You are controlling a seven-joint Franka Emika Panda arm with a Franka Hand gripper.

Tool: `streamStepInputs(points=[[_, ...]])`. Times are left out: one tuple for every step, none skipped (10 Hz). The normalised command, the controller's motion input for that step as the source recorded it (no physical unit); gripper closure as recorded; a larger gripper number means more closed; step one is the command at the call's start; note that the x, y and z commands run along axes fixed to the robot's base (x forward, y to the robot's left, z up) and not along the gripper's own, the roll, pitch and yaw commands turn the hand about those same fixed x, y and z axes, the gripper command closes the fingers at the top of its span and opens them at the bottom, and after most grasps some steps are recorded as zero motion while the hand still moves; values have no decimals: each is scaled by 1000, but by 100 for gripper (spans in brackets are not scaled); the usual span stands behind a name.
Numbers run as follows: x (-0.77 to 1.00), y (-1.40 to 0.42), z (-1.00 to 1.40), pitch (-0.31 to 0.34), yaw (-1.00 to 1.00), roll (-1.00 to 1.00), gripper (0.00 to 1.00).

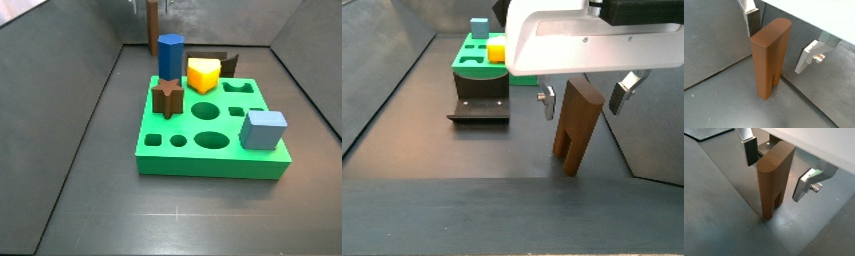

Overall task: Pick up the square-circle object. Move up. Rotate the square-circle object. Move to above the board. Insert the square-circle object.
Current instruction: Pick up the square-circle object.

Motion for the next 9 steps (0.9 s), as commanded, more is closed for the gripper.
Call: streamStepInputs(points=[[0,0,-77,-43,0,-10,0],[0,-74,-106,-11,0,-27,0],[0,-114,-117,-26,0,-40,0],[-143,-331,-9,-53,286,23,0],[0,0,0,0,0,0,100],[0,0,0,0,0,0,100],[0,0,0,0,0,0,100],[0,0,0,0,0,0,100],[0,0,0,0,0,0,100]])
